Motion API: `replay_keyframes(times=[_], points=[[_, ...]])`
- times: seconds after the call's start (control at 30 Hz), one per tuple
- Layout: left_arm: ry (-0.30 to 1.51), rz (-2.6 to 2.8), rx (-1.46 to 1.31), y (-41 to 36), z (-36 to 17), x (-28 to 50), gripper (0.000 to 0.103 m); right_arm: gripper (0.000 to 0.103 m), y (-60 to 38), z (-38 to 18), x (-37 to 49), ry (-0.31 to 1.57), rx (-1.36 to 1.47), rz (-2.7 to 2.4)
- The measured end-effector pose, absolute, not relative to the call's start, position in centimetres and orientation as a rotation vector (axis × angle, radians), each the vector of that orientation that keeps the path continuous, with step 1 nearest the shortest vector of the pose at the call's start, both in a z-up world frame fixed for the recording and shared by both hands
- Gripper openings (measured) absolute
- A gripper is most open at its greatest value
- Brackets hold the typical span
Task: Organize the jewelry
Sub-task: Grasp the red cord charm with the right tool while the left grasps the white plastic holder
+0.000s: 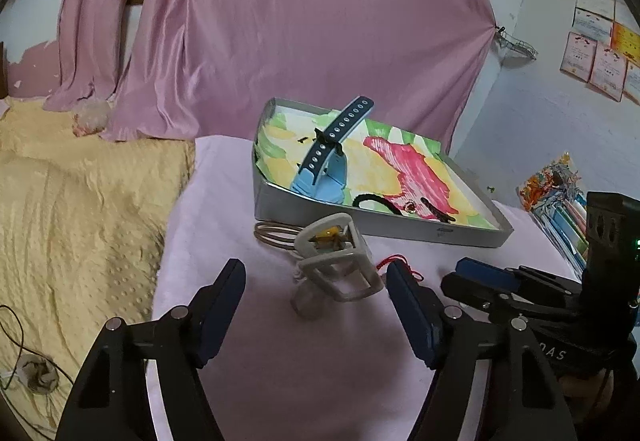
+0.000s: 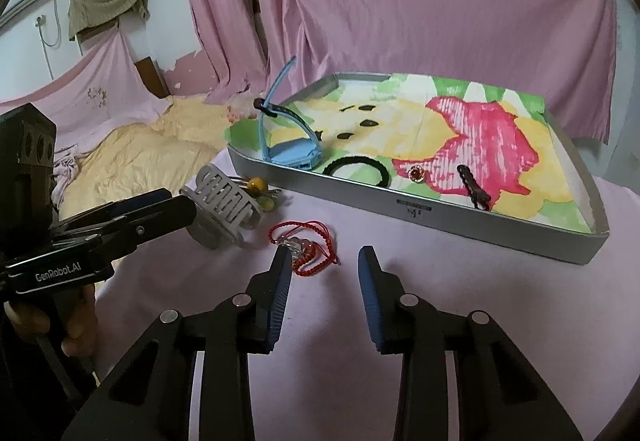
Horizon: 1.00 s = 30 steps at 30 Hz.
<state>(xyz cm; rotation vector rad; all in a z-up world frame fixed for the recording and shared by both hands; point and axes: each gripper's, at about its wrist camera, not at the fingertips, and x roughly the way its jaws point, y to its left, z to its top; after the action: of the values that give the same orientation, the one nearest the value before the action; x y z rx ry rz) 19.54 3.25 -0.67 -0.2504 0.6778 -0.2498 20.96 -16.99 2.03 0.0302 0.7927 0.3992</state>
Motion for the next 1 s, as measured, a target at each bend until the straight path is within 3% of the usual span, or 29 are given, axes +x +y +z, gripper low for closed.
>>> replay_keyframes(times=[0.07, 0.53, 0.73, 1.0], points=[[0.687, -0.253, -0.252, 3.0, -0.7, 19.8, 0.069, 0.022, -16.9, 1.8, 21.5, 0.812, 0.026, 0.402], [0.765, -0.257, -0.287, 2.2, -1.3, 22.0, 0.062, 0.022, -15.8, 0.6, 24.1, 0.902, 0.017, 0.438], [0.771, -0.261, -0.284, 1.9, -1.4, 22.2, 0.049, 0.01, -15.4, 0.5, 24.8, 0.917, 0.017, 0.452], [0.769, -0.263, -0.287, 1.9, -1.2, 22.0, 0.049, 0.001, -15.9, 0.7, 24.5, 0.897, 0.038, 0.452]])
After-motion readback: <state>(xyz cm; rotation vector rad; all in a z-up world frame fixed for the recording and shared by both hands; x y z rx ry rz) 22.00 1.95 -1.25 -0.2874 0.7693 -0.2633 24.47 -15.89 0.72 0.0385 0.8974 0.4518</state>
